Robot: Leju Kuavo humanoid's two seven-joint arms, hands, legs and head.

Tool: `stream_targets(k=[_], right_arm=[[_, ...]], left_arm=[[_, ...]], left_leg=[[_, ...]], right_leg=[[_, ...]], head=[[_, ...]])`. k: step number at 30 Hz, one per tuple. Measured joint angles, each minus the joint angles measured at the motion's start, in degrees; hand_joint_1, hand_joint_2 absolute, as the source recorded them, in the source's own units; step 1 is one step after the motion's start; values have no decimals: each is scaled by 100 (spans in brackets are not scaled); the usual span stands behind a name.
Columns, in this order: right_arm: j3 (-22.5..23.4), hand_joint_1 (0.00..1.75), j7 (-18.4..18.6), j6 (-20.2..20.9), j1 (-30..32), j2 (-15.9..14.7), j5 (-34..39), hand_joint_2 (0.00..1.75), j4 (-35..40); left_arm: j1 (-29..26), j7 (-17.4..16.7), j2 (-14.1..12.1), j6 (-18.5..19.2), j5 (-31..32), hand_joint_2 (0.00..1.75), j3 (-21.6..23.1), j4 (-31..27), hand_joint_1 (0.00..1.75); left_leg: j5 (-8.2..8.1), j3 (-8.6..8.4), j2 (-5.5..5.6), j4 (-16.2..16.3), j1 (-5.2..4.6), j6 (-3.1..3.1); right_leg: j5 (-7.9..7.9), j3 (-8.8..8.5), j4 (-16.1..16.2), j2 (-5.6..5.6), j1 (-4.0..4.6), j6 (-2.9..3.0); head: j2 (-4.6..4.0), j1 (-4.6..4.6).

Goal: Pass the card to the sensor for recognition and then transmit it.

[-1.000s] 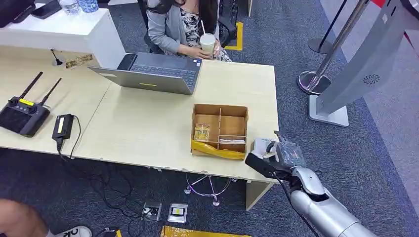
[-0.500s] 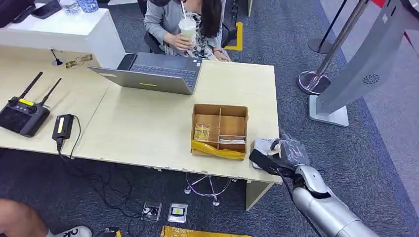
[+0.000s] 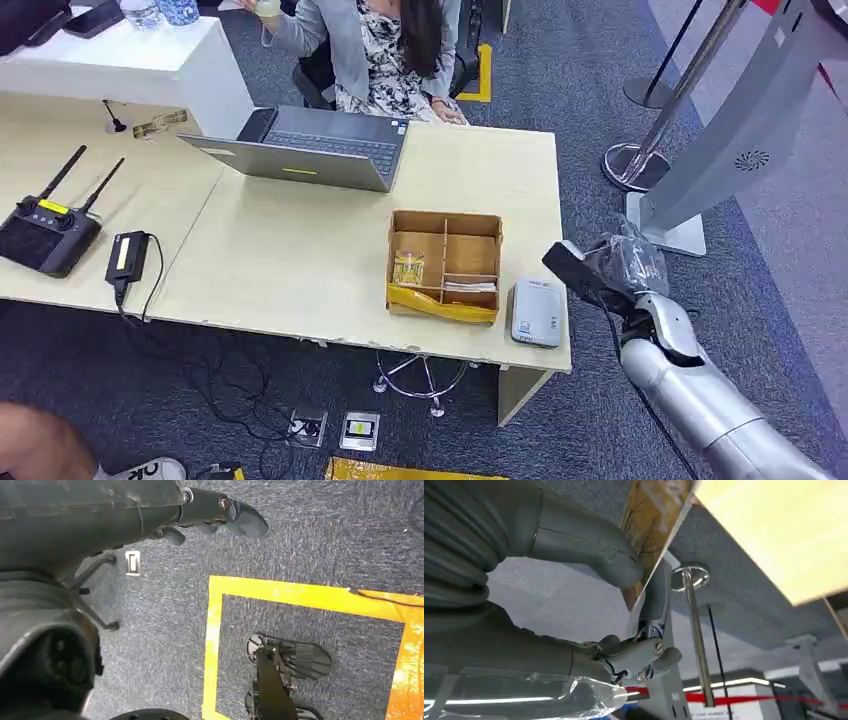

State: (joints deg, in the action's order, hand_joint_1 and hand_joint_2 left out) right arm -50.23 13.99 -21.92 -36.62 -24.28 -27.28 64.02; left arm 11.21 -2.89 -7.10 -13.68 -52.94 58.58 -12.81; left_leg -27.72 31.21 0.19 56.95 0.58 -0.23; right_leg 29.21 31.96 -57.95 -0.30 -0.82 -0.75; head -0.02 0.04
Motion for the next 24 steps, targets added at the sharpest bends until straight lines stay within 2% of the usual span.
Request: stream_targets(k=[5, 11, 17, 22, 24], right_arm=[[237, 175, 131, 180, -335, -118, 107, 175, 429], [278, 175, 144, 509, -737, -59, 31, 175, 669], [158, 175, 48, 754, -1136, 336, -52, 175, 621], [-4, 175, -230, 752, -1370, 802, -44, 175, 341], [-43, 175, -271, 750, -1415, 896, -31, 175, 276]], left_arm=[[7, 2, 0, 4, 9, 0, 0, 0, 0], [39, -2, 6, 28, 66, 0, 0, 0, 0], [124, -46, 37, 79, 123, 0, 2, -2, 0], [188, -118, 85, 109, 158, 0, 2, -4, 0], [194, -122, 92, 109, 168, 0, 2, -4, 0]], left_leg=[[0, -1, -1, 0, 1, 0], [0, 3, 0, -1, 1, 0], [1, 6, 1, -1, 1, -1], [1, 8, 3, -1, 5, -1], [1, 11, 3, -1, 5, -1]], right_leg=[[0, 0, 0, 2, 1, 0], [0, 0, -2, 0, 1, 0], [0, 3, -3, 1, 2, 0], [0, 2, -3, -4, 6, 1], [0, 4, -3, -4, 6, 1]], head=[[0, 0], [0, 0], [0, 0], [0, 4], [0, 2]])
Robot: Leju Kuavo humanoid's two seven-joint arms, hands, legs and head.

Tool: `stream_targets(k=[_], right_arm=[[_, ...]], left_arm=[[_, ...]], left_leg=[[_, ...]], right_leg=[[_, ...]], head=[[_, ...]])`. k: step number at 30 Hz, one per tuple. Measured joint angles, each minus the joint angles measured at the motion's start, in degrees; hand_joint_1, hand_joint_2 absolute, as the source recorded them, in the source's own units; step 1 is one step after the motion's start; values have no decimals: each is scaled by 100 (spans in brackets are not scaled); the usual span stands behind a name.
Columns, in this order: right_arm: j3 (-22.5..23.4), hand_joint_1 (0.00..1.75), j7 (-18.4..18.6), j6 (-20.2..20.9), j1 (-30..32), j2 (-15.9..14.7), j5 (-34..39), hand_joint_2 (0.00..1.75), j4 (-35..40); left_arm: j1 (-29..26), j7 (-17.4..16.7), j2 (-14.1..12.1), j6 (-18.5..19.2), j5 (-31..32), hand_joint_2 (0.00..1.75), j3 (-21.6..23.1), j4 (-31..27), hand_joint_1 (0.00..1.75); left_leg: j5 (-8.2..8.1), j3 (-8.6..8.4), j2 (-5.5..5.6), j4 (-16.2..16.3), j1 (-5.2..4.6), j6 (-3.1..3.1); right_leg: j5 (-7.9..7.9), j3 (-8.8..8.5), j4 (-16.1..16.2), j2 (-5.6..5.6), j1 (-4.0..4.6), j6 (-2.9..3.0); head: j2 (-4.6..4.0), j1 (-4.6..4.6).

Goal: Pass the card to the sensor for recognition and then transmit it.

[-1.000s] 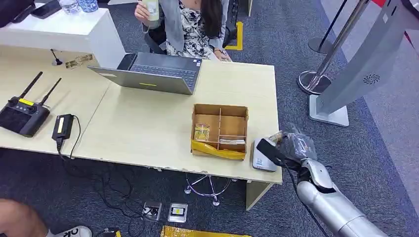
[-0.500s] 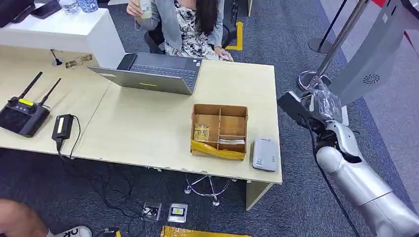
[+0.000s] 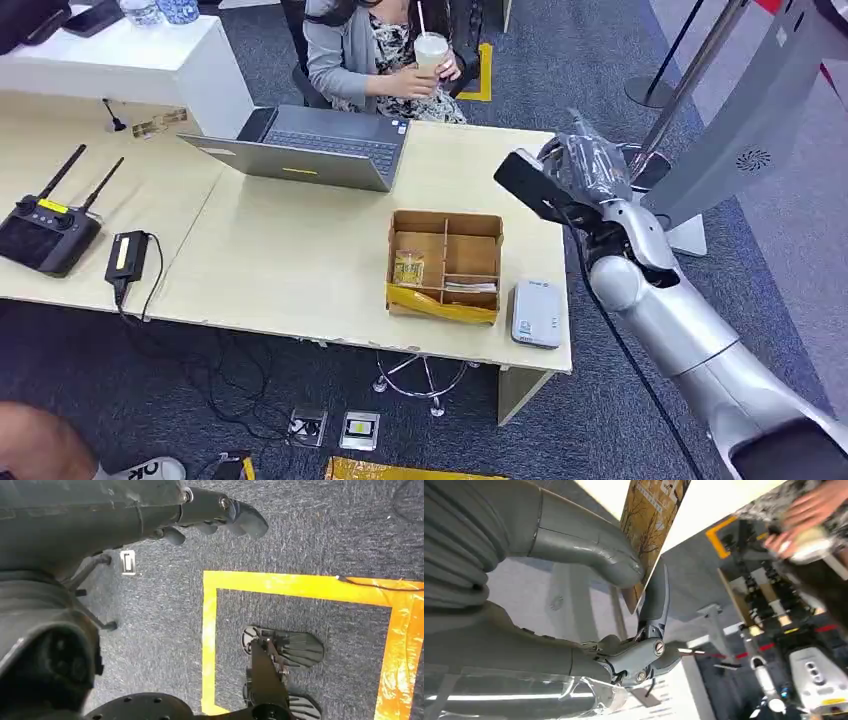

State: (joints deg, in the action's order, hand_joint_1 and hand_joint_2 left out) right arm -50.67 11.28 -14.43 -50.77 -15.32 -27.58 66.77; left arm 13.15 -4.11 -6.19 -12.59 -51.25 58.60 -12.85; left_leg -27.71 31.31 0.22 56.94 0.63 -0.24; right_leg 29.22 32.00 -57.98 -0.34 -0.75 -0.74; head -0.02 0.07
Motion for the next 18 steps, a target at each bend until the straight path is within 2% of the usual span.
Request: stream_targets(k=[6, 18], right_arm=[[-144, 175, -129, -33, -152, 393, 18, 175, -435], [-225, 175, -194, -116, -229, 739, 22, 175, -857]], left_arm=[[47, -30, 50, 2, 50, 0, 2, 0, 0], [82, -85, 109, 20, 72, 0, 2, 0, 0]], left_leg=[[0, 3, -1, 1, 0, 0], [0, 3, -1, 1, 0, 0]], right_leg=[[0, 3, 0, 4, 0, 0], [0, 5, 0, 5, 0, 0]], head=[[0, -2], [0, -2]])
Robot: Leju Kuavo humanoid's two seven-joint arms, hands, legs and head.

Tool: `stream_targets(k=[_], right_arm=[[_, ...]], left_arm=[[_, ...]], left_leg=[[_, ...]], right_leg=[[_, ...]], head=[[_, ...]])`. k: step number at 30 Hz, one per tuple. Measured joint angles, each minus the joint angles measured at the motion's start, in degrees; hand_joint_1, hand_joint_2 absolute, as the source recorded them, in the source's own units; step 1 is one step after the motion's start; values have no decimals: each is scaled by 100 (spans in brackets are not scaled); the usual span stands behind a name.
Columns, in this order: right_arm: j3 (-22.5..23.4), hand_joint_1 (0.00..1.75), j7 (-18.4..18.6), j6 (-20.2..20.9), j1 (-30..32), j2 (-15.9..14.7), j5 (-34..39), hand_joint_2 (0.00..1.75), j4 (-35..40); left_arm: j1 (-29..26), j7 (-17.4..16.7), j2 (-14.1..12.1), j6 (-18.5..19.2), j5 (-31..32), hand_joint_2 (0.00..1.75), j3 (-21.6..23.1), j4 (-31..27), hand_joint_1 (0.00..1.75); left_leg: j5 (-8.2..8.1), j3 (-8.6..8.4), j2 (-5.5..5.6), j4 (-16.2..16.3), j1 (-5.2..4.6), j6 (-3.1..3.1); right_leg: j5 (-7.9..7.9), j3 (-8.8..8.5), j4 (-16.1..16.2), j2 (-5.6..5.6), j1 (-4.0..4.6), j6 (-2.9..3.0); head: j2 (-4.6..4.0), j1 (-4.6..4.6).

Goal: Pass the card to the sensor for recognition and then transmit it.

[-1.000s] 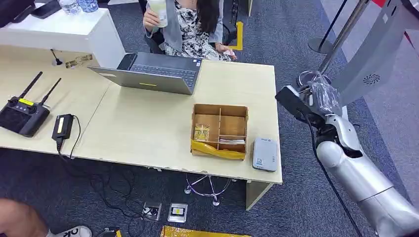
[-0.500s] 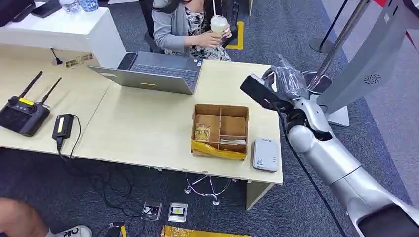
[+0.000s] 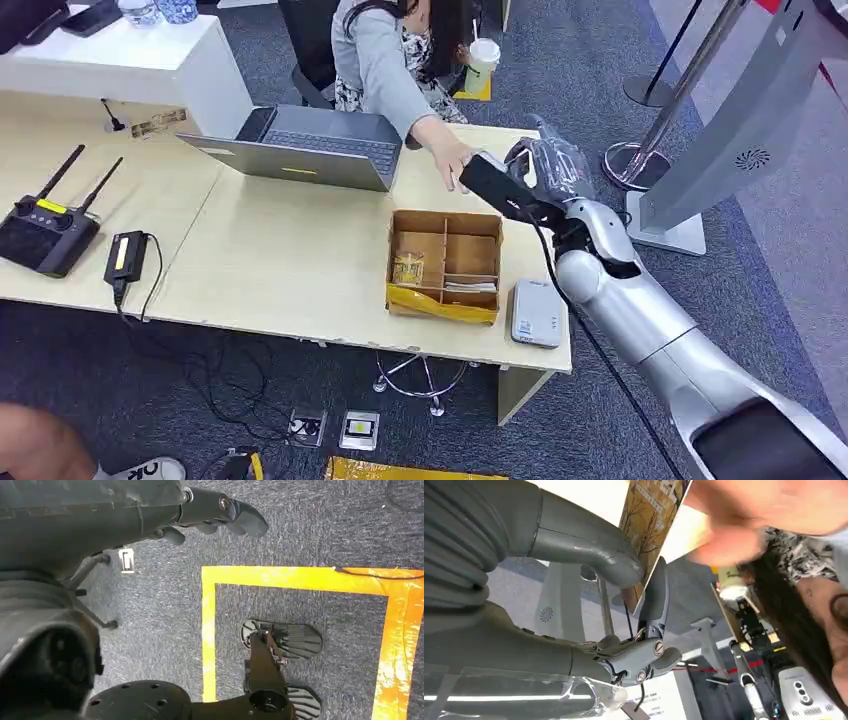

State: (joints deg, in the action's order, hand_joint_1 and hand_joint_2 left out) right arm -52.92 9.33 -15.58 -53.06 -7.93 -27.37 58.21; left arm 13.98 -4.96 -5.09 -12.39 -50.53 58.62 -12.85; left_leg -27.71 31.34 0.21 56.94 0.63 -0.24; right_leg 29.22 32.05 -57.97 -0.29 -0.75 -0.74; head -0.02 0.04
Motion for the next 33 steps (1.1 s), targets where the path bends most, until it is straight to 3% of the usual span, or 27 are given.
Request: stream_targets(k=[12, 13, 14, 21, 26, 27, 33], right_arm=[[-24, 175, -24, -20, -12, 120, -66, 175, -199], [-24, 3, -24, -20, -12, 129, -87, 175, -210], [-24, 0, -24, -24, -12, 140, -116, 0, -221], [-31, 0, -328, -131, -12, 203, -209, 0, -282], [-96, 0, -194, -114, -12, 212, -678, 0, -297], [-112, 0, -157, -81, -12, 208, -770, 175, -297], [-131, 0, 179, 91, -1, 147, -1257, 175, -166]], left_arm=[[4, -11, 9, 22, 4, 0, 0, 2, 0], [4, -11, 9, 24, 4, 0, 0, 2, 0], [4, -11, 9, 24, 4, 0, 0, 2, 0], [4, -11, 9, 24, -9, 0, 0, 4, 0], [2, -11, 9, 22, -20, 0, 0, 4, 0], [2, -11, 9, 22, -24, 0, 0, 4, 0], [0, 9, 9, 7, -70, 0, 0, 4, 0]], left_leg=[[0, 0, 1, 0, 0, 0], [0, 0, 1, 0, 0, 0], [0, 0, 1, 0, 0, 0], [0, -1, 0, 0, 0, 0], [0, -1, 1, 0, 0, 0], [0, -2, 0, 0, 0, 0], [0, -3, -1, 2, 0, 0]], right_leg=[[0, -1, 0, -5, 0, 0], [0, -1, 0, -4, 0, 0], [0, -1, 0, -3, 0, 0], [0, 0, 0, 0, 0, 0], [0, -1, 0, -2, 0, 0], [0, 0, 0, -1, 0, 0], [0, 2, 0, -1, 0, 0]], head=[[0, 0], [0, 0], [0, 0], [0, 0], [0, 0], [0, 0], [0, 2]])
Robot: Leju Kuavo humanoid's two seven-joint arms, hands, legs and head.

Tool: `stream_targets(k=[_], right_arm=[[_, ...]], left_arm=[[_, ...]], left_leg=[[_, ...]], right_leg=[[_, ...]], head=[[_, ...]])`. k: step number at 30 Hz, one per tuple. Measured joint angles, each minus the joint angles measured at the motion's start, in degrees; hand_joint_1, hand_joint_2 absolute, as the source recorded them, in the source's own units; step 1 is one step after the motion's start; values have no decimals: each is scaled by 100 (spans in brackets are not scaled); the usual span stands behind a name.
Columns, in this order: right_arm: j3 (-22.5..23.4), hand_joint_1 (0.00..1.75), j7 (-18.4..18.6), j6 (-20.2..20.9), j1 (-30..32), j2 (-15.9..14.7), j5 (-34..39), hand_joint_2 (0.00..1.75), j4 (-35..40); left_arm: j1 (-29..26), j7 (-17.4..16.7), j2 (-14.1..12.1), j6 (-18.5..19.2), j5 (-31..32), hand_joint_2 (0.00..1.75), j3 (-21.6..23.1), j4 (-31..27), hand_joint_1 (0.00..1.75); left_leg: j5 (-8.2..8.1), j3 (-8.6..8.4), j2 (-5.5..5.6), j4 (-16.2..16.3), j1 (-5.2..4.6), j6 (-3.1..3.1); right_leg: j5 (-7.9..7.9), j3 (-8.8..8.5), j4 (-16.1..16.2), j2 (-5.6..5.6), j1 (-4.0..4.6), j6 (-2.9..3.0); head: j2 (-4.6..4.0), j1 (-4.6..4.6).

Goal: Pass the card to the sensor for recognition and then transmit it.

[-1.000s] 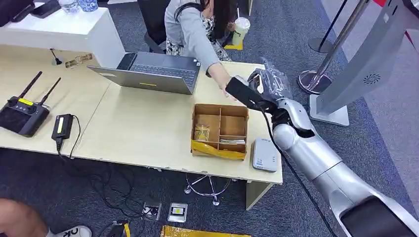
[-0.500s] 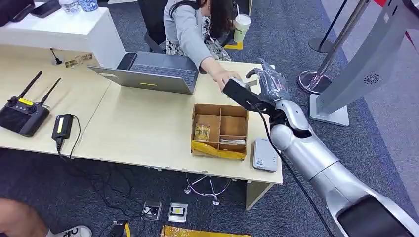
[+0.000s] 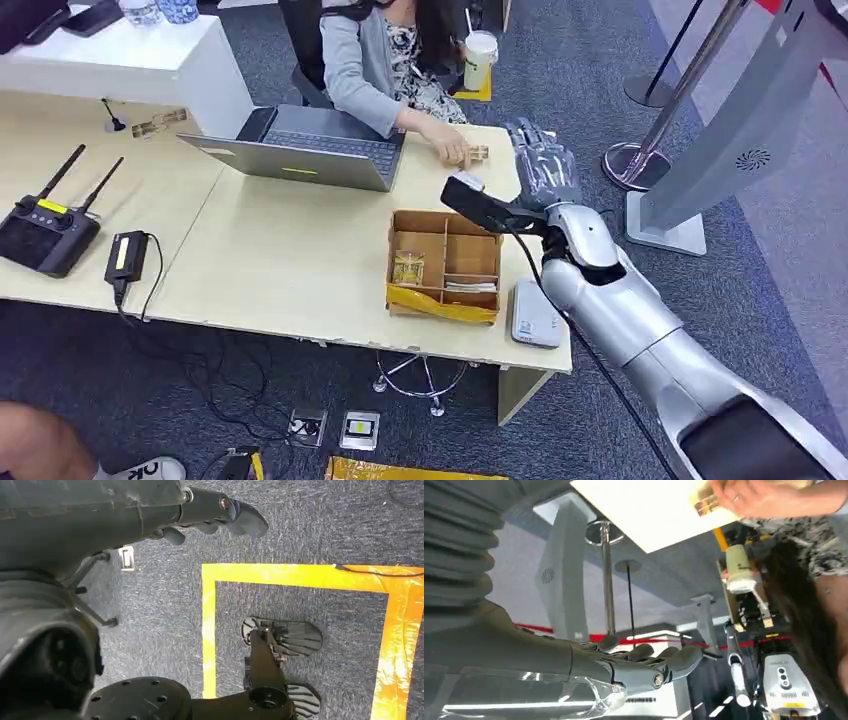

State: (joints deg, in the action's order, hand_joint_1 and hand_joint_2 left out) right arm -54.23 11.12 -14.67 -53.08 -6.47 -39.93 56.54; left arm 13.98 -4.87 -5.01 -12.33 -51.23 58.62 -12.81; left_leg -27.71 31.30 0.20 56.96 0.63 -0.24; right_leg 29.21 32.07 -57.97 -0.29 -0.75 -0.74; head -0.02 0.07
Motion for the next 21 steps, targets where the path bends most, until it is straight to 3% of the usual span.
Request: stream_targets(k=[6, 15, 21], right_arm=[[31, 0, 447, 184, 321, -353, 87, 175, 606], [289, 0, 1207, 606, 1157, -1282, 190, 175, 2344], [420, 0, 1528, 826, 1452, -1886, 157, 175, 3639]], left_arm=[[-49, 33, -22, -39, -98, 0, 0, 0, 0], [-227, 286, -157, -57, -265, 0, -2, 2, 0], [-372, 365, -240, -112, -369, 0, -9, 2, 0]], left_leg=[[-1, 0, 0, 0, 0, 1], [-2, 1, -2, 1, -1, 1], [-2, 0, -5, 0, 0, 1]], right_leg=[[0, -1, 2, 1, 0, 0], [0, 3, 2, 3, -1, 0], [0, 3, 2, 6, 0, 0]], head=[[0, -2], [0, 0], [0, -2]])
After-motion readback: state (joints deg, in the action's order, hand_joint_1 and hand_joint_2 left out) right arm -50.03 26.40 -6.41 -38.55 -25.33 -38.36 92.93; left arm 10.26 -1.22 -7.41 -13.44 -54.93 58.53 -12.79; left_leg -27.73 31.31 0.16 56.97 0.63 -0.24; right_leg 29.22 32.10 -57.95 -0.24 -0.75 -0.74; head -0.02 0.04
